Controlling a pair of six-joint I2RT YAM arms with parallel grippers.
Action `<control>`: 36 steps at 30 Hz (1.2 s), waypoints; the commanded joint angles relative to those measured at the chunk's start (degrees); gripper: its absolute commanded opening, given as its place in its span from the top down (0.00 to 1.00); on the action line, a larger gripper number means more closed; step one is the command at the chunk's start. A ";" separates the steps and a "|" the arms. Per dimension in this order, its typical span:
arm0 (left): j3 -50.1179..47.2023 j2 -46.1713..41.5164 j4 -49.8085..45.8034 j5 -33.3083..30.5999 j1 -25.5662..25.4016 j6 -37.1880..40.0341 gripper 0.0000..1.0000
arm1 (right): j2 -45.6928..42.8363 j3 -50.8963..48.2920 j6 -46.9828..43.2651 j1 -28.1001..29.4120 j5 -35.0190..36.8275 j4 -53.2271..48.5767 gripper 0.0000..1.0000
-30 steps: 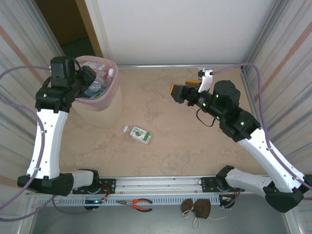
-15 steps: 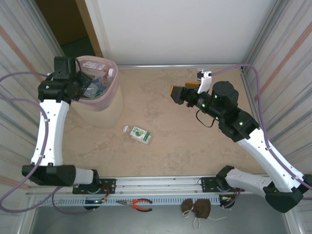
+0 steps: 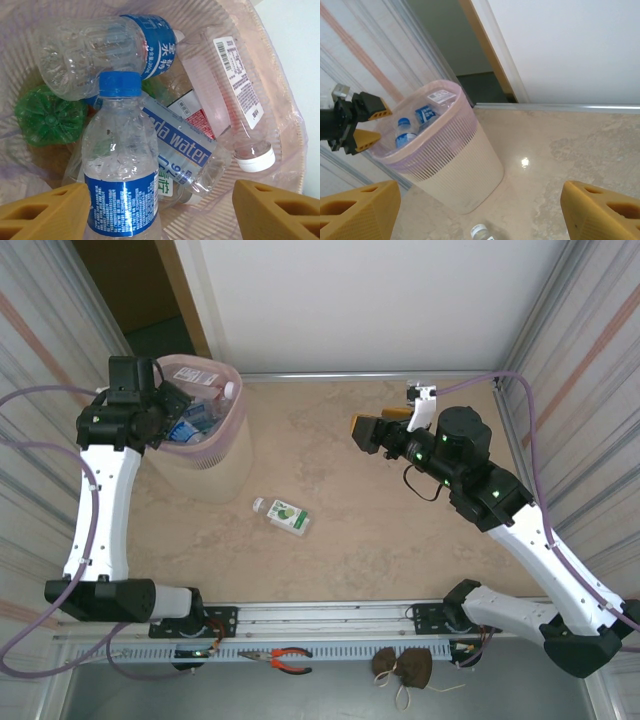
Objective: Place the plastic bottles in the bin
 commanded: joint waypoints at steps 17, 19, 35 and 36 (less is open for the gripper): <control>-1.16 6.45 13.49 11.89 4.76 15.36 0.30 | -1.09 -0.21 -0.04 -0.29 -0.25 -1.02 0.17; -2.87 7.27 13.64 13.11 6.11 14.66 0.30 | -1.12 -0.29 0.12 -0.38 -0.36 -1.26 0.17; -5.19 3.35 13.60 14.78 7.18 14.68 0.28 | 1.90 0.63 -0.64 -0.32 -5.09 -4.32 0.18; -4.65 2.96 13.62 14.91 7.12 14.85 0.28 | 2.32 0.64 -0.78 -0.30 -5.75 -4.56 0.18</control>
